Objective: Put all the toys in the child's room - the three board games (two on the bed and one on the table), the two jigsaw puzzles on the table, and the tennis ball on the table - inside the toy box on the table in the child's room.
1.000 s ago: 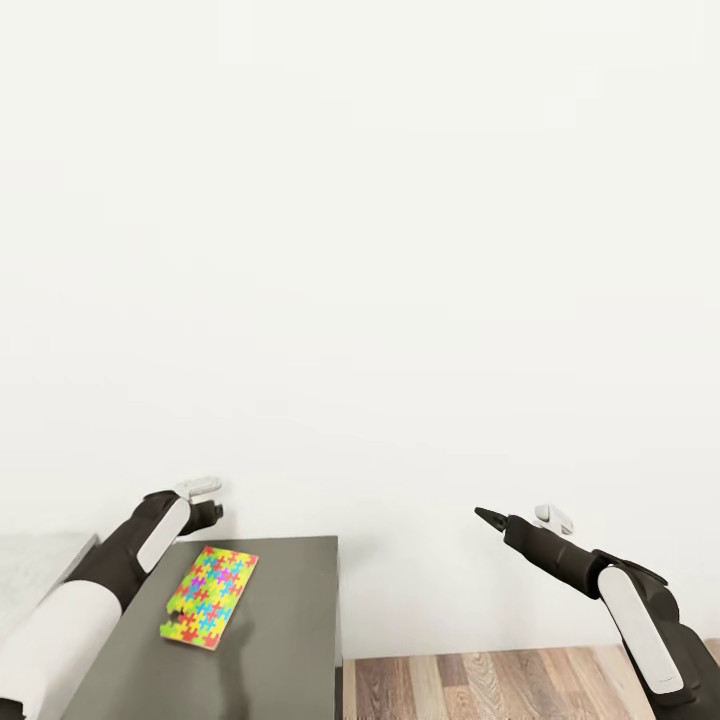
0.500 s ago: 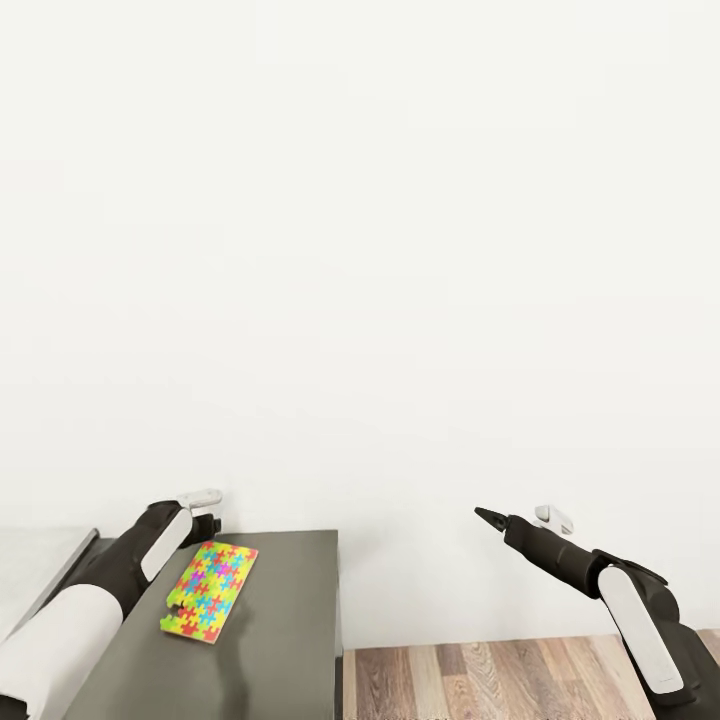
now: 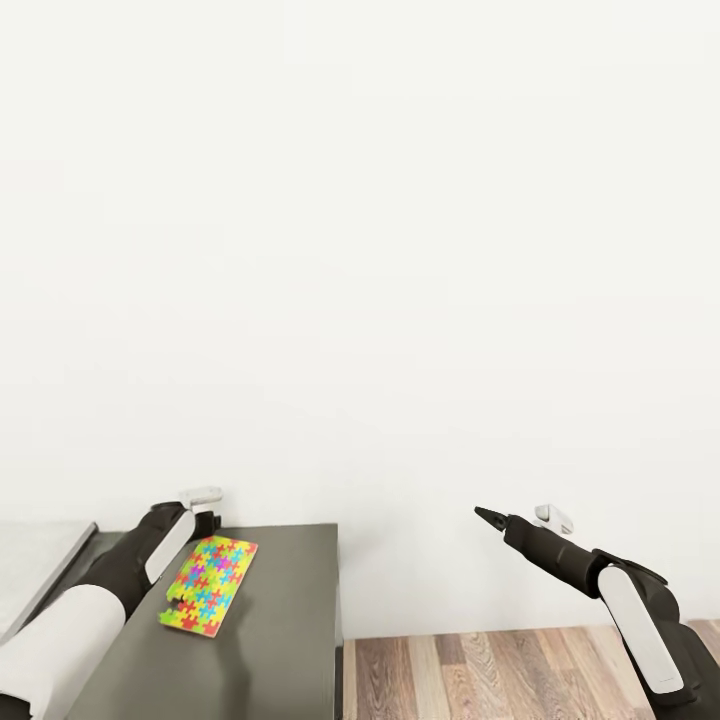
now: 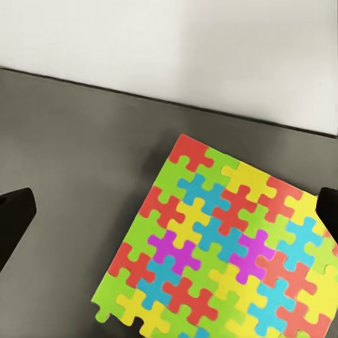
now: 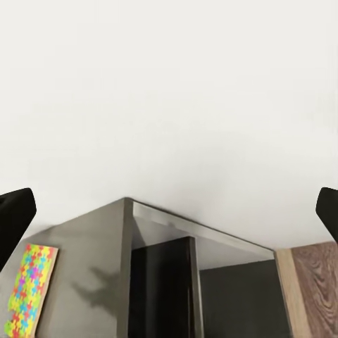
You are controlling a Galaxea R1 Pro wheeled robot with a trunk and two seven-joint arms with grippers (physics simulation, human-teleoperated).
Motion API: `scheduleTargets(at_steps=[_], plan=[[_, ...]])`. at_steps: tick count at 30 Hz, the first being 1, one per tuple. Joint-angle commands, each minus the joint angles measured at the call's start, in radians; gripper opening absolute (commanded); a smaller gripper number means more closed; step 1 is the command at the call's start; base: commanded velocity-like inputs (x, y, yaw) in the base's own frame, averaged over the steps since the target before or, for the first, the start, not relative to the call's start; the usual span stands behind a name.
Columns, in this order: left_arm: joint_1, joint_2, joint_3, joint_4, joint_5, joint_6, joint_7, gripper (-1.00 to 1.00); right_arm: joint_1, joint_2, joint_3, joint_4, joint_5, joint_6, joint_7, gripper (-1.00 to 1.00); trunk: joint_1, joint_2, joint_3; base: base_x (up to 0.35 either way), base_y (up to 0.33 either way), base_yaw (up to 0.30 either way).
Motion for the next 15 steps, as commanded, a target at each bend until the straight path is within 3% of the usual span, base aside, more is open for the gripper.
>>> scheduleTargets(at_steps=[1, 15], plan=[[-0.001, -0.001, -0.008, -0.001, 0.006, -0.001, 0.009, 1.0, -0.001, 0.0, -0.002, 0.0, 0.003, 0.005, 0.005, 1.0, 0.0, -0.002, -0.003, 0.0, 0.0, 0.0], [-0.001, -0.013, -0.029, -0.001, -0.01, -0.015, -0.011, 1.0, -0.001, 0.0, -0.001, -0.002, 0.003, 0.005, 0.005, 1.0, 0.0, -0.002, -0.026, 0.0, 0.0, 0.0]])
